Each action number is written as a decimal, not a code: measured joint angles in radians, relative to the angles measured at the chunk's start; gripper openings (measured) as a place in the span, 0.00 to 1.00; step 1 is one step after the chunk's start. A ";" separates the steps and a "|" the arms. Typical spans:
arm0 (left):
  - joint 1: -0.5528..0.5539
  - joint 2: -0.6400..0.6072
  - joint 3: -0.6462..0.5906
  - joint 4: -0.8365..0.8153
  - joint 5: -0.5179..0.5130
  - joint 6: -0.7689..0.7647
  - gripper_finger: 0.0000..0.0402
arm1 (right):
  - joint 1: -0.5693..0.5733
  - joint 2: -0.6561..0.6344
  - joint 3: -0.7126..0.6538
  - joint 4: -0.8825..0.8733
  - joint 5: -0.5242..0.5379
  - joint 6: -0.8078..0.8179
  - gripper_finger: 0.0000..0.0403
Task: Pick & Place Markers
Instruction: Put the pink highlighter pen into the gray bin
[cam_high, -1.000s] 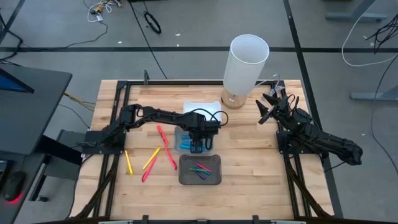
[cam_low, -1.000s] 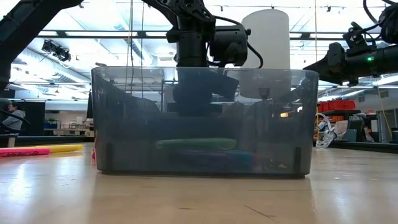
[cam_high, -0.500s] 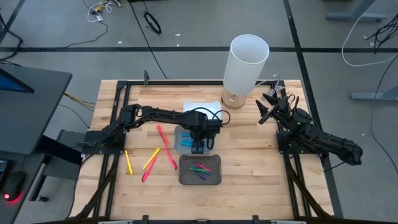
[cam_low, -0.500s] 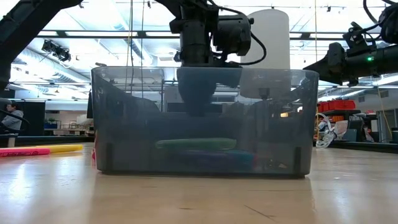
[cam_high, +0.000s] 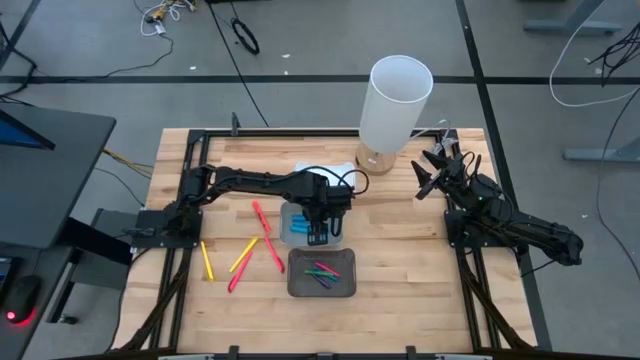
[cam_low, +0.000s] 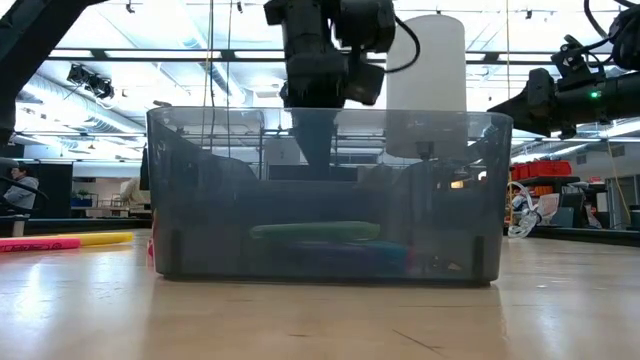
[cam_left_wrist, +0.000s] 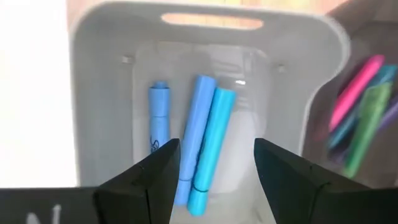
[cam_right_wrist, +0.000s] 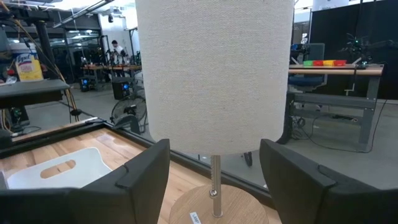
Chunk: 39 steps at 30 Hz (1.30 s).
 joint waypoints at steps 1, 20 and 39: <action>0.000 -0.009 0.000 0.000 0.001 -0.009 0.53 | 0.000 0.000 0.000 0.000 0.000 0.000 0.62; 0.007 -0.149 -0.001 -0.031 0.038 -0.319 0.53 | 0.000 0.000 0.000 0.000 0.000 0.000 0.62; 0.024 -0.157 -0.002 -0.146 0.091 -0.173 0.52 | 0.000 0.000 0.000 0.000 0.000 0.000 0.62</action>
